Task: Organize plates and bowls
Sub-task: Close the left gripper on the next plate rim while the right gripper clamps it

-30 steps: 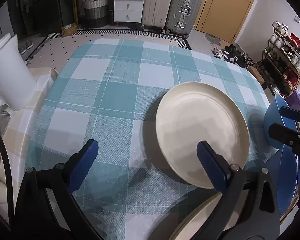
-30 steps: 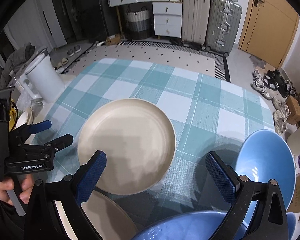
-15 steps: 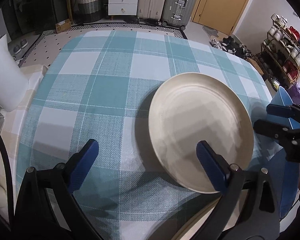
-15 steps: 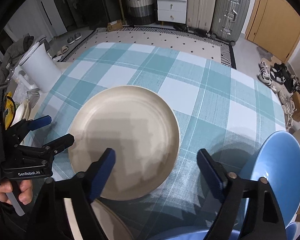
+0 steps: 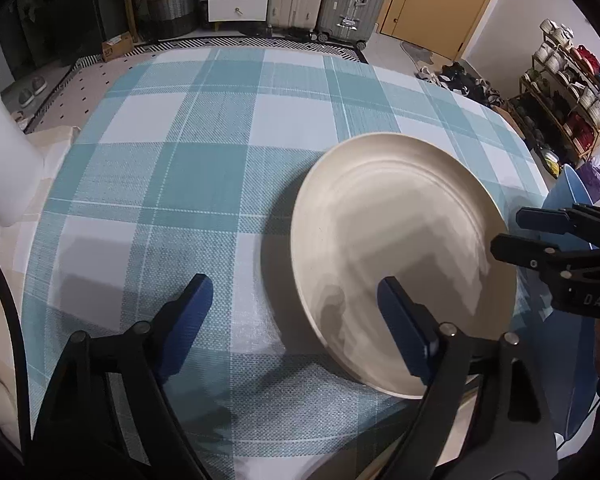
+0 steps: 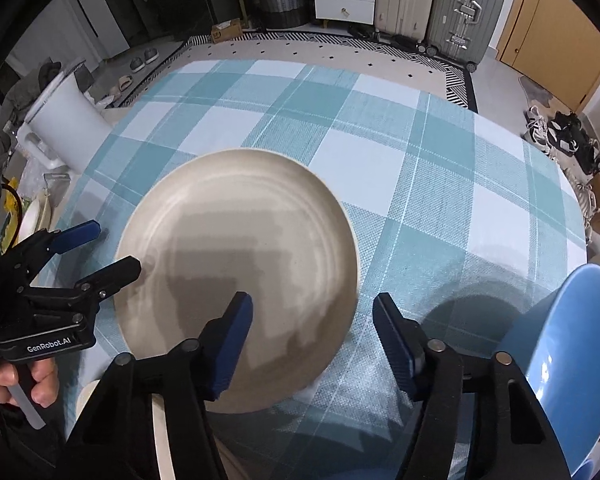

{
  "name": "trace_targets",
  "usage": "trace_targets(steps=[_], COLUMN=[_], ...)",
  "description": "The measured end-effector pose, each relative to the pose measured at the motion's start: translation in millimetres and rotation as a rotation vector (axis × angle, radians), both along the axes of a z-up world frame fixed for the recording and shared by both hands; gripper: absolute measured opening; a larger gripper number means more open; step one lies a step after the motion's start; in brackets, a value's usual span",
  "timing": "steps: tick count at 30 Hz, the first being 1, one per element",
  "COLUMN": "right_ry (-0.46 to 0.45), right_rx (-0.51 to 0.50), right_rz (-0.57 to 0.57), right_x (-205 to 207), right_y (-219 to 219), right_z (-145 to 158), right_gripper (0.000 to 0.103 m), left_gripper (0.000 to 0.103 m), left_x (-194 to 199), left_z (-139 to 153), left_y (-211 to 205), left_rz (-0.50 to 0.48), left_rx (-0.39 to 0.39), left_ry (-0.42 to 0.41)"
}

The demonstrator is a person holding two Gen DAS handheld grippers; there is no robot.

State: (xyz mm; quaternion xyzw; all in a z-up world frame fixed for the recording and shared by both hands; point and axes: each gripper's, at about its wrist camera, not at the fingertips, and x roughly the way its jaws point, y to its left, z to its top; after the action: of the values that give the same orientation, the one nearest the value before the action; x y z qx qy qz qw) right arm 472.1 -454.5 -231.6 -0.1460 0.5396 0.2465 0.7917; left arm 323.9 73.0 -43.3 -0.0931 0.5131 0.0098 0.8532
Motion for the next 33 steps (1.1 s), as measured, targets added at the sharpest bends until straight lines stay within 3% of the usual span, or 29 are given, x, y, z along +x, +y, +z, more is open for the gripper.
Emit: trace_targets(steps=[8,18,20,23,33], right_ry=[0.032,0.030,0.016,-0.007,-0.059], right_rx=[-0.043,-0.075,-0.083,-0.100,-0.083], right_rz=[-0.004,-0.001,-0.003,0.002,0.007], right_x=[4,4,4,4,0], right_y=[2,-2,-3,-3,-2], right_z=[-12,-20,-20,-20,-13], right_gripper=[0.052,0.031,0.022,0.017,0.015], left_gripper=[0.068,0.028,0.028,0.025,0.024], left_x=[0,-2,-2,-3,-6], left_z=[-5,-9,-9,-9,-1], left_y=[-6,-15,-18,-18,-13], left_rz=[-0.025,-0.079,-0.078,-0.076,-0.056], left_rx=[0.002,-0.012,0.001,0.002,0.013], left_ry=[0.009,0.025,0.022,0.022,0.005])
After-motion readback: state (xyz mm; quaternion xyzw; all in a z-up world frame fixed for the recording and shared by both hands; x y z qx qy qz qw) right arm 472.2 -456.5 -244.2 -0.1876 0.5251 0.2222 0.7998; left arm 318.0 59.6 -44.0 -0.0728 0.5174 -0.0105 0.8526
